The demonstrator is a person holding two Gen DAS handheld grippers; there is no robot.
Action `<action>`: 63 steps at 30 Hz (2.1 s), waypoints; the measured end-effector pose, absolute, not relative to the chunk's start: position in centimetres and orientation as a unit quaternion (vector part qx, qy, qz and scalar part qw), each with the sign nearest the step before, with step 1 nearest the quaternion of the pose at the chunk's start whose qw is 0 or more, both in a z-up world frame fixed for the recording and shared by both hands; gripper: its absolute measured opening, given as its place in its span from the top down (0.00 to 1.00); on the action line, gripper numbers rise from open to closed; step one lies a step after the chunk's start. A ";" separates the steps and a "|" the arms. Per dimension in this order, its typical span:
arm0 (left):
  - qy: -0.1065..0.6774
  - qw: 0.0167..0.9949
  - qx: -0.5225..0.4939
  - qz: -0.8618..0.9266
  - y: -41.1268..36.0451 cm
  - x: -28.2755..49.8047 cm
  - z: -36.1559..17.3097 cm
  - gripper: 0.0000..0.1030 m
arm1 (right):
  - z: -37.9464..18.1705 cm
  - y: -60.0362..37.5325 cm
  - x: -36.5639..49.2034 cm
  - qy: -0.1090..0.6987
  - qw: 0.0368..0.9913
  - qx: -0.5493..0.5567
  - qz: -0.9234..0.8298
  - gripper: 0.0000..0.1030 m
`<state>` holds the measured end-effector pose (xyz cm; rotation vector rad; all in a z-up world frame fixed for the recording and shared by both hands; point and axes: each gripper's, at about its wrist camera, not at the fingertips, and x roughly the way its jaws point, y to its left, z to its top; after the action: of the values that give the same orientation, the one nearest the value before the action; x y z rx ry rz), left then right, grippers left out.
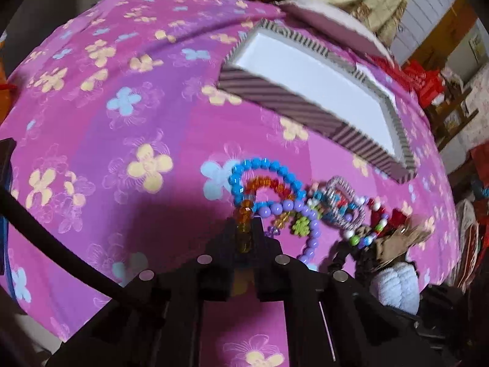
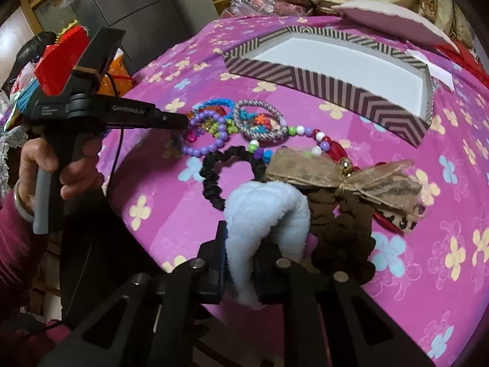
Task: Organize jewelry
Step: 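Carry bracelet and scrunchie into the white box and open both tools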
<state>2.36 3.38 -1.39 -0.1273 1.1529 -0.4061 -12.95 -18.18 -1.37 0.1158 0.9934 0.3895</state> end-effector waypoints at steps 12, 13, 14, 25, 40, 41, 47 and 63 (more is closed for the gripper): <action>0.490 0.845 -0.074 -0.200 3.9 2.7 5.5 0.88 | 3.2 -19.8 -12.0 0.425 0.880 0.074 0.200 0.87; 0.488 0.846 -0.075 -0.199 3.9 2.9 5.8 0.88 | 3.4 -20.0 -11.8 0.422 0.881 0.073 0.199 0.87; 0.486 0.848 -0.077 -0.199 3.8 3.1 6.3 0.88 | 3.8 -20.3 -11.4 0.420 0.883 0.072 0.196 0.87; 0.473 0.858 -0.044 -0.195 -0.4 6.5 8.8 0.88 | 5.4 -22.6 -4.4 0.421 0.892 0.059 0.154 0.87; 0.490 0.862 -0.006 -0.133 -5.9 15.8 5.4 0.88 | 3.0 -29.3 6.0 0.456 0.885 0.054 0.079 0.87; 0.497 0.859 -0.007 -0.127 -5.8 16.4 4.7 0.88 | 2.5 -30.2 6.9 0.462 0.882 0.057 0.072 0.87; 0.534 0.840 0.004 -0.093 -4.7 17.9 0.6 0.88 | -0.4 -34.9 11.3 0.484 0.869 0.087 0.048 0.87; 0.557 0.822 0.030 -0.116 -4.7 15.8 -1.2 0.88 | -2.1 -37.9 17.1 0.476 0.874 0.085 0.051 0.86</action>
<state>15.79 -4.65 -1.20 0.0631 1.1860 -0.2467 17.10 -37.92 -2.08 0.1782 0.9931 0.1057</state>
